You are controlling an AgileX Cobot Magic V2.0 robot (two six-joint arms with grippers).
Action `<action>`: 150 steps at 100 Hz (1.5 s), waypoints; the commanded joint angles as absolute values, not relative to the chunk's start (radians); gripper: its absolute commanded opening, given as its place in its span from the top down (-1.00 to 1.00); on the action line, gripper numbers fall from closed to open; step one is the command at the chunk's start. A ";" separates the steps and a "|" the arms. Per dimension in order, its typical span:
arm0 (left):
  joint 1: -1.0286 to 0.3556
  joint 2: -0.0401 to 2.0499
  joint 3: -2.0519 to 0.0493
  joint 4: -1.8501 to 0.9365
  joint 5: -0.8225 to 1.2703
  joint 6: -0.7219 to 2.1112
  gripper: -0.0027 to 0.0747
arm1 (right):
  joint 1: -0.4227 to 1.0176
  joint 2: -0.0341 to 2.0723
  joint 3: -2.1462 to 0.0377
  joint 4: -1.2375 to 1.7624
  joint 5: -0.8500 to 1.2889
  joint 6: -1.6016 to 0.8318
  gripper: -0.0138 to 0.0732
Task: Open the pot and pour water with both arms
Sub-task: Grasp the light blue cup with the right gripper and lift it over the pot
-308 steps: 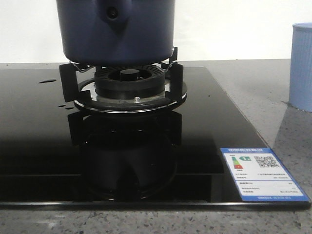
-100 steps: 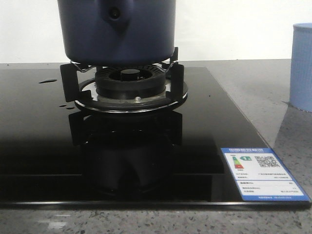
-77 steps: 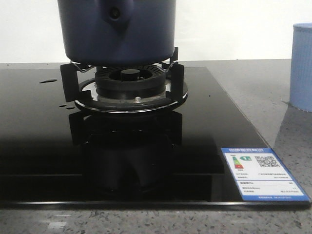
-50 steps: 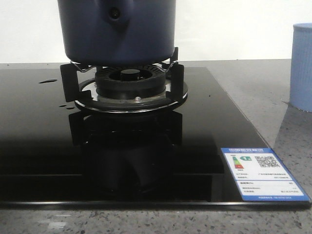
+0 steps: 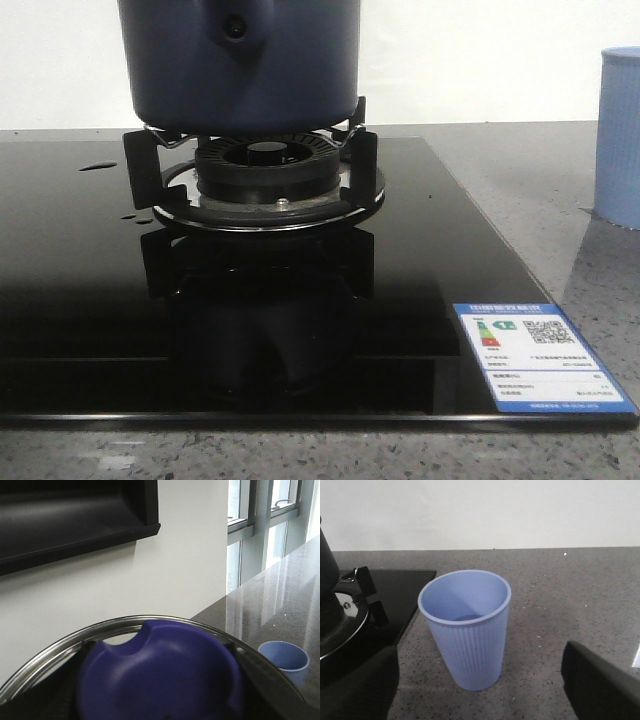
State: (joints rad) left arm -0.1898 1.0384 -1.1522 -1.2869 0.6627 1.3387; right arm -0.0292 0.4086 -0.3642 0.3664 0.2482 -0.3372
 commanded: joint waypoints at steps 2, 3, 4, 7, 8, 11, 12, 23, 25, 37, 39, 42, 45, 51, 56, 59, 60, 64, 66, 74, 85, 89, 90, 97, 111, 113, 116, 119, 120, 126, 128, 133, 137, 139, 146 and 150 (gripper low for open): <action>-0.188 1.018 -1.184 -1.362 0.620 1.327 0.11 | 0.007 0.466 -0.391 0.379 0.144 -0.347 -0.68; -0.188 1.018 -1.184 -1.362 0.620 1.327 0.11 | 0.010 0.470 -0.391 0.379 0.141 -0.347 -0.69; -0.188 1.018 -1.184 -1.362 0.620 1.327 0.11 | 0.013 0.478 -0.391 0.379 0.136 -0.347 -0.69; -0.188 1.018 -1.184 -1.362 0.620 1.327 0.11 | 0.030 0.493 -0.391 0.379 0.123 -0.350 -0.69; -0.188 1.018 -1.184 -1.362 0.620 1.327 0.11 | 0.034 0.497 -0.391 0.379 0.119 -0.354 -0.69; -0.188 1.018 -1.184 -1.362 0.620 1.327 0.11 | 0.048 0.516 -0.391 0.379 0.100 -0.361 -0.68; -0.188 1.018 -1.184 -1.362 0.620 1.327 0.11 | 0.056 0.521 -0.391 0.379 0.096 -0.361 -0.69; -0.188 1.018 -1.184 -1.362 0.620 1.327 0.11 | 0.116 0.584 -0.391 0.368 0.036 -0.394 -0.69; -0.188 1.018 -1.184 -1.362 0.620 1.327 0.11 | 0.122 0.596 -0.391 0.363 0.024 -0.399 -0.69; -0.188 1.018 -1.184 -1.362 0.620 1.327 0.11 | 0.141 0.663 -0.391 0.314 -0.053 -0.403 -0.69; -0.188 1.018 -1.184 -1.362 0.620 1.327 0.11 | 0.141 0.673 -0.391 0.314 -0.069 -0.403 -0.69; -0.188 1.018 -1.184 -1.362 0.620 1.327 0.11 | 0.141 0.687 -0.391 0.314 -0.090 -0.403 -0.69; -0.188 1.018 -1.184 -1.362 0.620 1.327 0.11 | 0.141 0.700 -0.391 0.314 -0.108 -0.403 -0.69; -0.188 1.018 -1.184 -1.362 0.620 1.327 0.11 | 0.141 0.729 -0.391 0.315 -0.137 -0.403 -0.69; -0.188 1.018 -1.184 -1.362 0.620 1.327 0.11 | 0.141 0.751 -0.391 0.315 -0.153 -0.403 -0.69; -0.188 1.018 -1.184 -1.362 0.620 1.327 0.11 | 0.141 0.765 -0.391 0.315 -0.162 -0.403 -0.69; -0.188 1.018 -1.184 -1.362 0.620 1.327 0.11 | 0.141 0.772 -0.391 0.315 -0.167 -0.403 -0.69; -0.188 1.018 -1.184 -1.362 0.620 1.327 0.11 | 0.141 0.790 -0.391 0.317 -0.180 -0.403 -0.69; -0.188 1.018 -1.184 -1.362 0.620 1.327 0.11 | 0.141 0.802 -0.391 0.317 -0.190 -0.403 -0.69; -0.188 1.018 -1.184 -1.362 0.620 1.327 0.11 | 0.141 0.847 -0.391 0.345 -0.236 -0.403 -0.69; -0.188 1.018 -1.184 -1.362 0.620 1.327 0.11 | 0.141 0.906 -0.391 0.410 -0.298 -0.402 -0.69; -0.188 1.018 -1.184 -1.362 0.620 1.327 0.11 | 0.141 0.928 -0.391 0.425 -0.318 -0.402 -0.69; -0.188 1.018 -1.184 -1.362 0.620 1.327 0.11 | 0.141 0.935 -0.391 0.425 -0.325 -0.402 -0.68; -0.188 1.018 -1.184 -1.362 0.620 1.327 0.11 | 0.141 0.971 -0.391 0.427 -0.357 -0.393 -0.68; -0.188 1.018 -1.184 -1.362 0.620 1.327 0.11 | 0.141 1.032 -0.391 0.427 -0.376 -0.361 -0.68; -0.188 1.018 -1.184 -1.362 0.620 1.327 0.11 | 0.141 1.036 -0.391 0.427 -0.376 -0.356 -0.68; -0.188 1.018 -1.184 -1.362 0.620 1.327 0.11 | 0.141 1.046 -0.391 0.427 -0.376 -0.356 -0.68; -0.188 1.018 -1.184 -1.362 0.620 1.327 0.11 | 0.141 1.052 -0.391 0.427 -0.379 -0.356 -0.68; -0.188 1.018 -1.184 -1.362 0.620 1.327 0.11 | 0.141 1.055 -0.391 0.427 -0.379 -0.356 -0.68; -0.188 1.018 -1.184 -1.362 0.620 1.327 0.11 | 0.141 1.064 -0.391 0.427 -0.397 -0.356 -0.68; -0.188 1.018 -1.184 -1.362 0.620 1.327 0.11 | 0.141 1.064 -0.391 0.425 -0.405 -0.356 -0.68; -0.188 1.018 -1.184 -1.362 0.620 1.327 0.11 | 0.141 1.064 -0.391 0.423 -0.422 -0.356 -0.68; -0.188 1.018 -1.184 -1.362 0.620 1.327 0.11 | 0.141 1.064 -0.391 0.421 -0.437 -0.356 -0.67; -0.188 1.018 -1.184 -1.362 0.620 1.327 0.11 | 0.141 1.064 -0.391 0.421 -0.439 -0.356 -0.65; -0.188 1.018 -1.184 -1.362 0.620 1.327 0.11 | 0.141 1.064 -0.395 0.421 -0.441 -0.356 -0.53; -0.188 1.018 -1.184 -1.362 0.620 1.327 0.11 | 0.144 1.064 -0.395 0.419 -0.442 -0.356 -0.42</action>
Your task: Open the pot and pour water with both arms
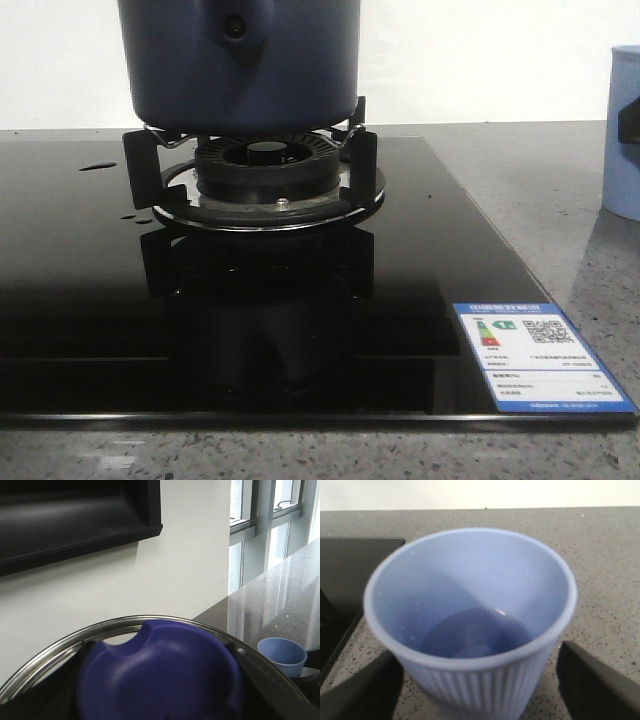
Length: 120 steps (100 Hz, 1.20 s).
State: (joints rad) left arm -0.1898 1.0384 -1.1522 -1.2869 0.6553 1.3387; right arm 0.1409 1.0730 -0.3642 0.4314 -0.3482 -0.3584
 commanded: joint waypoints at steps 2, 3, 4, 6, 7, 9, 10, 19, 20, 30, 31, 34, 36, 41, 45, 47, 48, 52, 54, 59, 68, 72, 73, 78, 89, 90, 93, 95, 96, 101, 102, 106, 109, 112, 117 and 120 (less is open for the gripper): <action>-0.188 1.018 -1.184 -1.362 0.620 1.327 0.11 | 0.145 1.064 -0.395 0.417 -0.442 -0.356 -0.37; -0.188 1.018 -1.184 -1.362 0.620 1.327 0.11 | 0.145 1.064 -0.395 0.416 -0.442 -0.356 -0.35; -0.188 1.018 -1.184 -1.362 0.620 1.327 0.11 | 0.146 1.064 -0.395 0.414 -0.442 -0.356 -0.31; -0.188 1.018 -1.184 -1.362 0.620 1.327 0.11 | 0.146 1.064 -0.395 0.414 -0.440 -0.356 -0.25; -0.188 1.018 -1.184 -1.362 0.620 1.327 0.11 | 0.146 1.064 -0.395 0.414 -0.440 -0.356 -0.23; -0.188 1.018 -1.184 -1.362 0.620 1.327 0.11 | 0.146 1.064 -0.395 0.414 -0.440 -0.356 -0.17; -0.188 1.018 -1.184 -1.362 0.620 1.327 0.11 | 0.146 1.064 -0.395 0.414 -0.440 -0.356 -0.15; -0.188 1.018 -1.184 -1.362 0.620 1.327 0.11 | 0.146 1.064 -0.395 0.414 -0.434 -0.356 0.06; -0.188 1.018 -1.184 -1.362 0.620 1.327 0.11 | 0.146 1.064 -0.395 0.414 -0.434 -0.356 0.08; -0.188 1.018 -1.184 -1.362 0.620 1.327 0.11 | 0.146 1.055 -0.395 0.395 -0.434 -0.356 0.15; -0.188 1.018 -1.184 -1.362 0.620 1.327 0.11 | 0.146 1.053 -0.395 0.392 -0.434 -0.356 0.15; -0.188 1.018 -1.184 -1.362 0.620 1.327 0.11 | 0.150 1.043 -0.397 0.375 -0.434 -0.356 0.15; -0.188 1.018 -1.184 -1.362 0.620 1.327 0.11 | 0.152 1.035 -0.400 0.366 -0.434 -0.356 0.15; -0.188 1.018 -1.184 -1.362 0.620 1.327 0.11 | 0.162 1.014 -0.417 0.345 -0.423 -0.356 0.15; -0.188 1.018 -1.184 -1.362 0.620 1.327 0.11 | 0.174 1.000 -0.434 0.329 -0.408 -0.356 0.15; -0.188 1.018 -1.184 -1.362 0.620 1.327 0.11 | 0.180 0.992 -0.447 0.323 -0.396 -0.356 0.15; -0.188 1.018 -1.184 -1.362 0.620 1.327 0.11 | 0.182 0.988 -0.456 0.318 -0.387 -0.356 0.15; -0.188 1.018 -1.184 -1.362 0.620 1.327 0.11 | 0.196 0.977 -0.482 0.312 -0.367 -0.356 0.15; -0.188 1.018 -1.184 -1.362 0.620 1.327 0.11 | 0.203 0.973 -0.500 0.307 -0.355 -0.356 0.15; -0.188 1.018 -1.184 -1.362 0.621 1.327 0.11 | 0.222 0.968 -0.544 0.291 -0.325 -0.356 0.15; -0.188 1.018 -1.184 -1.362 0.621 1.327 0.11 | 0.262 0.971 -0.634 0.270 -0.272 -0.356 0.15; -0.188 1.018 -1.184 -1.362 0.621 1.327 0.11 | 0.281 0.973 -0.677 0.259 -0.246 -0.356 0.15; -0.188 1.018 -1.184 -1.362 0.621 1.327 0.11 | 0.285 0.973 -0.684 0.256 -0.242 -0.356 0.15; -0.188 1.018 -1.184 -1.362 0.621 1.327 0.11 | 0.309 0.980 -0.729 0.236 -0.221 -0.356 0.15; -0.188 1.018 -1.184 -1.362 0.621 1.327 0.11 | 0.362 1.010 -0.828 0.194 -0.176 -0.356 0.15; -0.188 1.018 -1.184 -1.362 0.621 1.327 0.11 | 0.365 1.016 -0.841 0.189 -0.170 -0.356 0.15; -0.188 1.018 -1.184 -1.362 0.621 1.327 0.11 | 0.378 1.028 -0.867 0.180 -0.151 -0.358 0.15; -0.188 1.018 -1.184 -1.362 0.621 1.327 0.11 | 0.385 1.039 -0.887 0.173 -0.135 -0.358 0.15; -0.188 1.018 -1.184 -1.362 0.621 1.327 0.11 | 0.387 1.043 -0.893 0.169 -0.130 -0.358 0.15; -0.188 1.018 -1.184 -1.362 0.621 1.327 0.11 | 0.399 1.069 -0.937 0.146 -0.096 -0.358 0.15; -0.188 1.018 -1.184 -1.362 0.621 1.327 0.11 | 0.403 1.077 -0.950 0.141 -0.084 -0.358 0.15; -0.188 1.018 -1.184 -1.362 0.621 1.327 0.11 | 0.409 1.100 -0.979 0.129 -0.055 -0.358 0.15; -0.188 1.018 -1.184 -1.362 0.621 1.327 0.11 | 0.415 1.116 -1.008 0.124 -0.038 -0.358 0.15; -0.188 1.018 -1.184 -1.362 0.621 1.327 0.11 | 0.416 1.132 -1.032 0.116 -0.018 -0.358 0.15; -0.188 1.018 -1.184 -1.362 0.621 1.327 0.11 | 0.421 1.159 -1.072 0.100 0.020 -0.358 0.15; -0.188 1.018 -1.184 -1.362 0.621 1.327 0.11 | 0.423 1.177 -1.094 0.085 0.048 -0.358 0.15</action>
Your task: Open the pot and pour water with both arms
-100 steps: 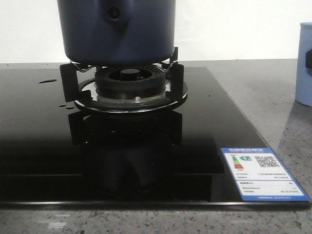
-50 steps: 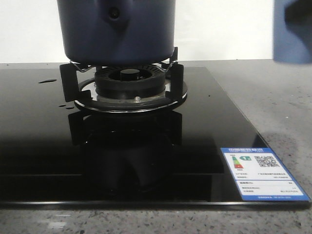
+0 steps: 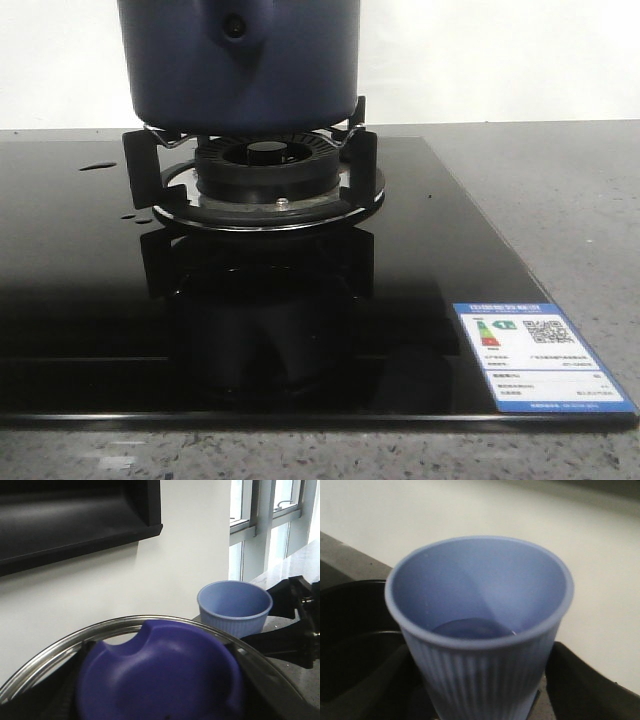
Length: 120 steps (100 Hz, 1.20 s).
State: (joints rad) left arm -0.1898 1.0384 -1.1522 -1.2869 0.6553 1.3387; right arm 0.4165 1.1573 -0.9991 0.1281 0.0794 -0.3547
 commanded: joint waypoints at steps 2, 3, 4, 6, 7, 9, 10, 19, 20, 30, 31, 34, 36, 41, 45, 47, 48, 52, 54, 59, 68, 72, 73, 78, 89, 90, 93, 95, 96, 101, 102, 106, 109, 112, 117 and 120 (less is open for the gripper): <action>-0.188 1.018 -1.184 -1.362 0.621 1.327 0.11 | 0.424 1.184 -1.110 0.080 0.059 -0.358 0.15; -0.188 1.018 -1.184 -1.362 0.621 1.327 0.11 | 0.425 1.191 -1.121 0.074 0.069 -0.358 0.15; -0.188 1.018 -1.184 -1.362 0.621 1.327 0.11 | 0.425 1.194 -1.126 0.071 0.075 -0.358 0.15; -0.188 1.018 -1.184 -1.362 0.621 1.327 0.11 | 0.425 1.203 -1.141 0.063 0.090 -0.358 0.15; -0.188 1.018 -1.184 -1.362 0.621 1.327 0.11 | 0.425 1.209 -1.145 0.057 0.101 -0.358 0.15; -0.188 1.018 -1.184 -1.363 0.621 1.327 0.11 | 0.425 1.214 -1.158 0.052 0.109 -0.358 0.15; -0.188 1.018 -1.184 -1.363 0.621 1.327 0.11 | 0.425 1.219 -1.167 0.046 0.116 -0.358 0.15; -0.188 1.018 -1.184 -1.366 0.620 1.327 0.11 | 0.425 1.240 -1.208 0.008 0.142 -0.358 0.15; -0.188 1.018 -1.184 -1.366 0.620 1.327 0.11 | 0.425 1.242 -1.211 0.006 0.142 -0.358 0.15; -0.188 1.018 -1.184 -1.366 0.620 1.327 0.11 | 0.441 1.256 -1.233 -0.048 0.152 -0.375 0.15; -0.188 1.018 -1.184 -1.366 0.620 1.327 0.11 | 0.445 1.257 -1.235 -0.056 0.152 -0.375 0.15; -0.188 1.018 -1.184 -1.366 0.620 1.327 0.11 | 0.455 1.260 -1.235 -0.074 0.149 -0.387 0.15; -0.188 1.018 -1.184 -1.366 0.620 1.327 0.11 | 0.462 1.262 -1.235 -0.088 0.149 -0.390 0.15; -0.188 1.018 -1.184 -1.366 0.620 1.327 0.11 | 0.481 1.267 -1.235 -0.127 0.151 -0.391 0.15; -0.188 1.018 -1.184 -1.366 0.618 1.327 0.11 | 0.496 1.271 -1.235 -0.156 0.153 -0.392 0.15; -0.188 1.018 -1.184 -1.366 0.618 1.327 0.11 | 0.501 1.273 -1.235 -0.166 0.153 -0.392 0.15; -0.188 1.018 -1.184 -1.366 0.618 1.327 0.11 | 0.505 1.275 -1.235 -0.169 0.153 -0.392 0.15; -0.188 1.018 -1.184 -1.366 0.618 1.327 0.11 | 0.514 1.278 -1.235 -0.185 0.151 -0.392 0.15; -0.188 1.018 -1.184 -1.366 0.618 1.327 0.11 | 0.514 1.280 -1.235 -0.193 0.151 -0.392 0.15; -0.188 1.018 -1.184 -1.366 0.618 1.327 0.11 | 0.516 1.284 -1.235 -0.197 0.147 -0.392 0.15; -0.188 1.018 -1.184 -1.366 0.618 1.327 0.11 | 0.516 1.289 -1.235 -0.223 0.146 -0.392 0.15; -0.188 1.018 -1.184 -1.366 0.618 1.327 0.11 | 0.516 1.289 -1.235 -0.247 0.148 -0.392 0.15; -0.188 1.018 -1.184 -1.366 0.618 1.327 0.11 | 0.518 1.289 -1.235 -0.257 0.148 -0.392 0.15; -0.188 1.018 -1.184 -1.366 0.618 1.327 0.11 | 0.518 1.289 -1.235 -0.290 0.148 -0.392 0.15; -0.188 1.018 -1.184 -1.366 0.618 1.327 0.11 | 0.521 1.289 -1.235 -0.360 0.148 -0.392 0.15; -0.188 1.018 -1.184 -1.366 0.618 1.327 0.11 | 0.521 1.289 -1.235 -0.364 0.148 -0.392 0.15; -0.188 1.018 -1.184 -1.366 0.618 1.327 0.11 | 0.521 1.289 -1.235 -0.382 0.146 -0.392 0.15; -0.188 1.018 -1.184 -1.366 0.618 1.327 0.11 | 0.521 1.289 -1.235 -0.394 0.144 -0.392 0.15; -0.188 1.018 -1.184 -1.366 0.618 1.327 0.11 | 0.521 1.289 -1.235 -0.402 0.144 -0.392 0.15; -0.188 1.018 -1.184 -1.366 0.618 1.327 0.11 | 0.523 1.289 -1.235 -0.434 0.139 -0.392 0.15; -0.188 1.018 -1.184 -1.366 0.618 1.327 0.11 | 0.523 1.289 -1.235 -0.438 0.137 -0.392 0.15; -0.188 1.018 -1.184 -1.366 0.618 1.327 0.11 | 0.523 1.289 -1.235 -0.466 0.128 -0.392 0.15; -0.188 1.018 -1.184 -1.366 0.618 1.327 0.11 | 0.523 1.289 -1.235 -0.481 0.121 -0.392 0.15; -0.188 1.018 -1.184 -1.366 0.618 1.327 0.11 | 0.523 1.289 -1.235 -0.493 0.111 -0.392 0.15; -0.188 1.018 -1.184 -1.366 0.618 1.327 0.11 | 0.523 1.289 -1.235 -0.508 0.101 -0.392 0.15; -0.188 1.018 -1.184 -1.366 0.618 1.327 0.11 | 0.523 1.289 -1.235 -0.517 0.098 -0.392 0.15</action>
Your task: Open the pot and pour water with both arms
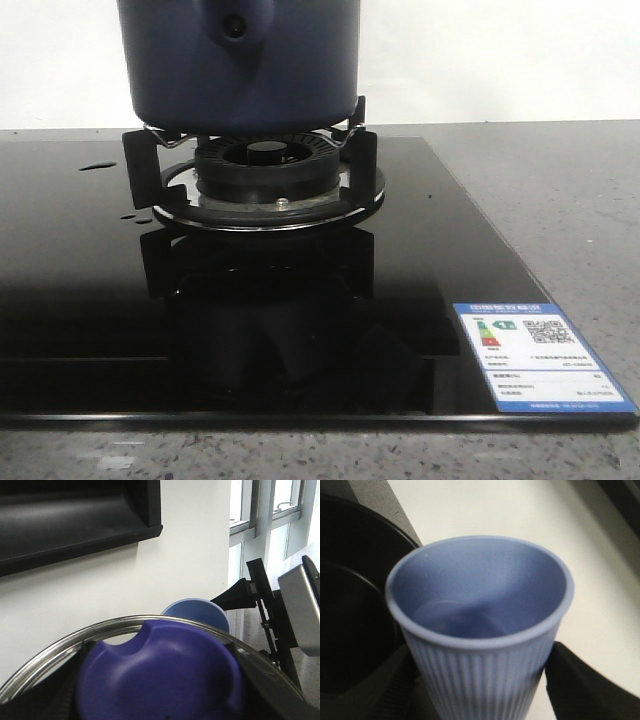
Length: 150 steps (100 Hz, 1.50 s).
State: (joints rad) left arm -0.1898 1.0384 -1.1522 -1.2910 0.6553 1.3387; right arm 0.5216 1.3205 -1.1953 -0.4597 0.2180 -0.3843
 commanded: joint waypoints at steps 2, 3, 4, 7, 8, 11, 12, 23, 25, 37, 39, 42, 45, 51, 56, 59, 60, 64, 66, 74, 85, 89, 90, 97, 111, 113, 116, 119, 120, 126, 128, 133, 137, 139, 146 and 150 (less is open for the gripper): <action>-0.188 1.018 -1.184 -1.366 0.616 1.327 0.11 | 0.523 1.289 -1.235 -0.522 0.096 -0.392 0.15; -0.188 1.018 -1.184 -1.366 0.616 1.327 0.11 | 0.523 1.289 -1.235 -0.522 0.096 -0.392 0.15; -0.188 1.018 -1.184 -1.366 0.616 1.327 0.11 | 0.523 1.290 -1.235 -0.524 0.096 -0.392 0.15; -0.188 1.018 -1.184 -1.366 0.616 1.327 0.11 | 0.523 1.292 -1.235 -0.533 0.096 -0.392 0.15; -0.188 1.018 -1.184 -1.366 0.616 1.327 0.11 | 0.523 1.291 -1.235 -0.538 0.096 -0.392 0.15; -0.188 1.018 -1.184 -1.366 0.616 1.327 0.11 | 0.523 1.294 -1.235 -0.546 0.096 -0.392 0.15; -0.188 1.018 -1.184 -1.366 0.616 1.327 0.11 | 0.523 1.296 -1.235 -0.549 0.096 -0.392 0.15; -0.188 1.018 -1.184 -1.366 0.616 1.327 0.11 | 0.539 1.298 -1.235 -0.595 0.096 -0.392 0.15; -0.188 1.018 -1.184 -1.366 0.616 1.327 0.11 | 0.540 1.298 -1.235 -0.606 0.096 -0.392 0.15; -0.188 1.018 -1.184 -1.366 0.612 1.327 0.11 | 0.563 1.300 -1.235 -0.652 0.086 -0.392 0.15; -0.188 1.018 -1.184 -1.366 0.612 1.327 0.11 | 0.562 1.300 -1.235 -0.653 0.086 -0.392 0.15; -0.188 1.018 -1.184 -1.366 0.610 1.327 0.11 | 0.562 1.302 -1.235 -0.653 0.083 -0.392 0.15; -0.188 1.018 -1.184 -1.366 0.610 1.327 0.11 | 0.562 1.304 -1.235 -0.654 0.080 -0.392 0.15; -0.188 1.018 -1.184 -1.366 0.610 1.327 0.11 | 0.562 1.311 -1.235 -0.666 0.082 -0.392 0.15; -0.188 1.018 -1.184 -1.366 0.610 1.327 0.11 | 0.562 1.317 -1.235 -0.681 0.084 -0.392 0.17; -0.188 1.018 -1.184 -1.366 0.610 1.327 0.11 | 0.562 1.321 -1.235 -0.690 0.084 -0.392 0.18; -0.188 1.018 -1.184 -1.366 0.610 1.327 0.11 | 0.562 1.322 -1.235 -0.693 0.084 -0.392 0.19; -0.188 1.018 -1.184 -1.366 0.610 1.327 0.11 | 0.562 1.328 -1.235 -0.702 0.082 -0.392 0.20; -0.188 1.018 -1.184 -1.366 0.610 1.327 0.11 | 0.562 1.329 -1.235 -0.705 0.082 -0.392 0.20; -0.188 1.018 -1.184 -1.366 0.610 1.327 0.11 | 0.562 1.337 -1.235 -0.722 0.080 -0.392 0.20; -0.188 1.018 -1.184 -1.366 0.610 1.327 0.11 | 0.562 1.348 -1.235 -0.746 0.076 -0.392 0.20; -0.188 1.018 -1.184 -1.366 0.610 1.327 0.11 | 0.562 1.354 -1.235 -0.752 0.076 -0.392 0.20; -0.188 1.018 -1.184 -1.366 0.610 1.327 0.11 | 0.562 1.354 -1.235 -0.753 0.074 -0.392 0.20; -0.188 1.018 -1.184 -1.366 0.610 1.327 0.11 | 0.562 1.359 -1.235 -0.765 0.072 -0.392 0.20; -0.188 1.018 -1.184 -1.366 0.610 1.327 0.11 | 0.562 1.374 -1.235 -0.796 0.068 -0.392 0.20; -0.188 1.018 -1.184 -1.366 0.610 1.327 0.11 | 0.562 1.374 -1.235 -0.801 0.065 -0.392 0.20; -0.188 1.018 -1.184 -1.366 0.610 1.327 0.11 | 0.562 1.376 -1.235 -0.808 0.065 -0.392 0.20; -0.188 1.018 -1.184 -1.366 0.610 1.327 0.11 | 0.562 1.378 -1.235 -0.813 0.065 -0.392 0.20; -0.188 1.018 -1.184 -1.366 0.610 1.327 0.11 | 0.562 1.378 -1.235 -0.816 0.065 -0.392 0.20; -0.188 1.018 -1.184 -1.366 0.610 1.327 0.11 | 0.562 1.382 -1.235 -0.824 0.065 -0.392 0.20; -0.188 1.018 -1.184 -1.366 0.610 1.327 0.11 | 0.562 1.382 -1.235 -0.829 0.065 -0.392 0.20; -0.188 1.018 -1.184 -1.366 0.610 1.327 0.11 | 0.562 1.384 -1.235 -0.836 0.065 -0.392 0.20; -0.188 1.018 -1.184 -1.366 0.612 1.327 0.11 | 0.562 1.386 -1.235 -0.851 0.065 -0.392 0.20; -0.188 1.018 -1.184 -1.366 0.612 1.327 0.11 | 0.562 1.386 -1.235 -0.864 0.065 -0.392 0.20; -0.188 1.018 -1.184 -1.366 0.614 1.327 0.11 | 0.562 1.388 -1.235 -0.914 0.063 -0.392 0.20; -0.188 1.018 -1.184 -1.366 0.614 1.327 0.11 | 0.562 1.388 -1.235 -0.940 0.058 -0.392 0.20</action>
State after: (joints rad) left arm -0.1898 1.0384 -1.1522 -1.2927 0.6519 1.3387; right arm 0.5624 1.4237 -1.1953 -0.8654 0.1412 -0.3866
